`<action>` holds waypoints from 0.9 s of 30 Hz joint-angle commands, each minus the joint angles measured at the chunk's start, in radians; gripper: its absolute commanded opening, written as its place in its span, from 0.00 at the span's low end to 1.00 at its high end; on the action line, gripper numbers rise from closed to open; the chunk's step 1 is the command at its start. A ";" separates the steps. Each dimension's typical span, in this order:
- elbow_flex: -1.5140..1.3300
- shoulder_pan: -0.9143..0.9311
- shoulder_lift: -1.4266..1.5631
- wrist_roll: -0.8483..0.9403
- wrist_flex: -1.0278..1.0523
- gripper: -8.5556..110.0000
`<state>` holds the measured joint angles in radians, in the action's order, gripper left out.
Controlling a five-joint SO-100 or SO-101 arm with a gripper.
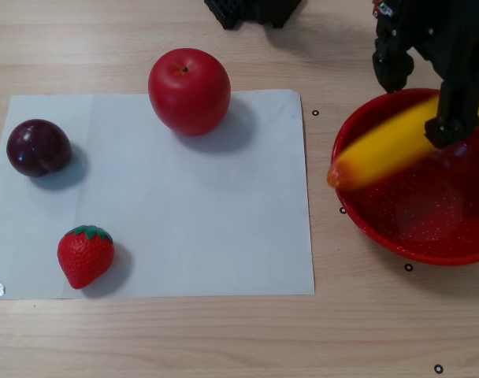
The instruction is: Grasp the banana and put it in the red bowl.
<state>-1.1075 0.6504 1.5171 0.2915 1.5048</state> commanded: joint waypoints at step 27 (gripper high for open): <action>0.190 -0.107 0.299 -0.028 0.183 0.07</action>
<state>-0.9495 0.5599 1.6552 0.2915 1.6828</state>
